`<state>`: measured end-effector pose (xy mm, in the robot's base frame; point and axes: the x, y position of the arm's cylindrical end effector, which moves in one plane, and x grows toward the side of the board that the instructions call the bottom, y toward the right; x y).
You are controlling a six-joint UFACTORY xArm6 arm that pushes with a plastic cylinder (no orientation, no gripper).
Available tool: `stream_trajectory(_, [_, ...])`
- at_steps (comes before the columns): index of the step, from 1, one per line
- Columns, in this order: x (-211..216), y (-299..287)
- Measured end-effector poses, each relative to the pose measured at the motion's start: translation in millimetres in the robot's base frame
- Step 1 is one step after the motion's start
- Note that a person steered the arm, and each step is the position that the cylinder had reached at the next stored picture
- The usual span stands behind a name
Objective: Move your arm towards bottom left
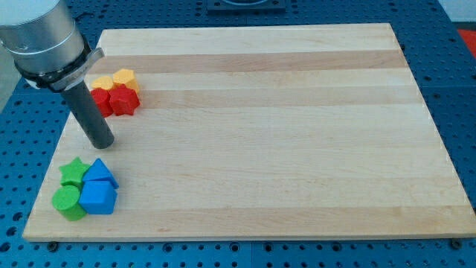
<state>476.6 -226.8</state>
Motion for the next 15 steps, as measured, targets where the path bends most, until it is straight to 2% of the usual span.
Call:
stream_trajectory(1, [0.0,7.4])
stream_trajectory(3, [5.7,144.2])
stream_trajectory(4, [58.6,159.3])
stream_trajectory(5, [123.1,142.2])
stream_trajectory(6, [141.5,93.4])
stream_trajectory(8, [140.7,-75.3])
stream_trajectory(10, [127.8,-76.6])
stream_trajectory(12, [141.4,-68.9])
stream_trajectory(15, [121.4,-52.2])
